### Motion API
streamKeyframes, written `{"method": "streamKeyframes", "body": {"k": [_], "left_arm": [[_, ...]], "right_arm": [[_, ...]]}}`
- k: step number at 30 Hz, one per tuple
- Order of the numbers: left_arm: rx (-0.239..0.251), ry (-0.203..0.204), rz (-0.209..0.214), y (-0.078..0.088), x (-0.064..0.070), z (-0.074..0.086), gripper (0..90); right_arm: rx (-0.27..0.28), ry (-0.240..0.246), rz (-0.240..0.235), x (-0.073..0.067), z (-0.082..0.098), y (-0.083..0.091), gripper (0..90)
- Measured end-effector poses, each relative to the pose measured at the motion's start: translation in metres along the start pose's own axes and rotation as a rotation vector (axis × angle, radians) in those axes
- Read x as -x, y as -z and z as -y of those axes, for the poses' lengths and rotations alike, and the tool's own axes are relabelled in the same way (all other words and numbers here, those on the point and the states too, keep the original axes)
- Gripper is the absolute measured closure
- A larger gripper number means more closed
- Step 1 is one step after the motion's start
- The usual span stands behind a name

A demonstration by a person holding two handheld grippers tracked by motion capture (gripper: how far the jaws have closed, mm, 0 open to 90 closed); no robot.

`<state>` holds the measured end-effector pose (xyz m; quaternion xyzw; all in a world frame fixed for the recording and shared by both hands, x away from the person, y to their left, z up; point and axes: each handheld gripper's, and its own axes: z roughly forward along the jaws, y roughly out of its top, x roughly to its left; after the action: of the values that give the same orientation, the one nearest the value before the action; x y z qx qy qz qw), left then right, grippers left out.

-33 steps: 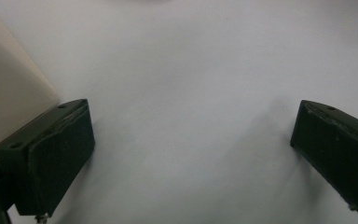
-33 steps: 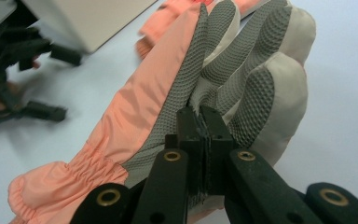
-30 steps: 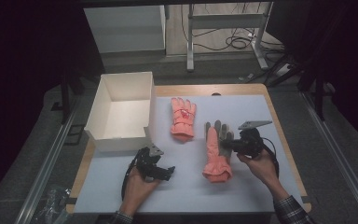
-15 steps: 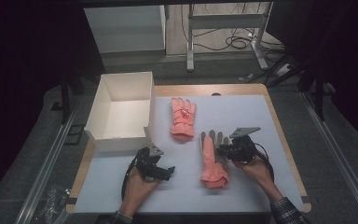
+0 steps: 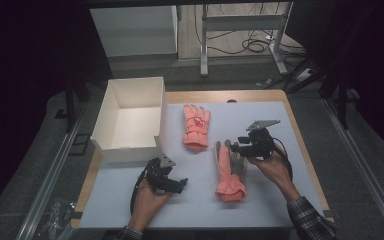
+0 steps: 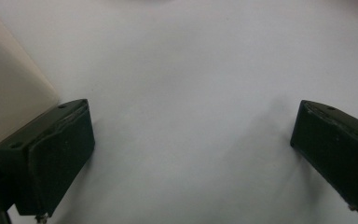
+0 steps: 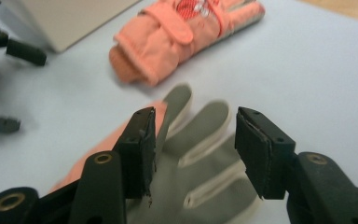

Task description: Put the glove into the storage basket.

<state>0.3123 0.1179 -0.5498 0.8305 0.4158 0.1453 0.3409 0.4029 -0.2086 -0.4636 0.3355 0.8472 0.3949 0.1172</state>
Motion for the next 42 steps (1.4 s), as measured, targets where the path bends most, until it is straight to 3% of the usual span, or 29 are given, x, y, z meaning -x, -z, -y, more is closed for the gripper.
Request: {"method": "streamKeyframes", "body": {"k": [7, 14, 21, 31, 42], "left_arm": [[-0.002, -0.003, 0.000, 0.000, 0.000, 0.000, 0.0], [-0.002, -0.003, 0.001, 0.000, 0.000, 0.000, 0.0], [-0.004, -0.005, 0.001, 0.000, 0.000, 0.000, 0.0], [-0.003, -0.004, 0.000, 0.000, 0.000, 0.000, 0.0], [-0.001, -0.002, 0.001, 0.000, 0.000, 0.000, 0.0]], "right_arm": [[0.023, -0.021, 0.020, 0.005, -0.029, -0.022, 37.6], [0.003, -0.029, 0.026, 0.006, -0.050, -0.050, 39.2], [-0.022, 0.021, 0.019, 0.004, -0.068, -0.075, 44.0], [-0.009, -0.018, 0.023, 0.005, -0.090, -0.108, 37.8], [-0.068, 0.047, 0.028, 0.003, -0.103, -0.146, 37.2]]}}
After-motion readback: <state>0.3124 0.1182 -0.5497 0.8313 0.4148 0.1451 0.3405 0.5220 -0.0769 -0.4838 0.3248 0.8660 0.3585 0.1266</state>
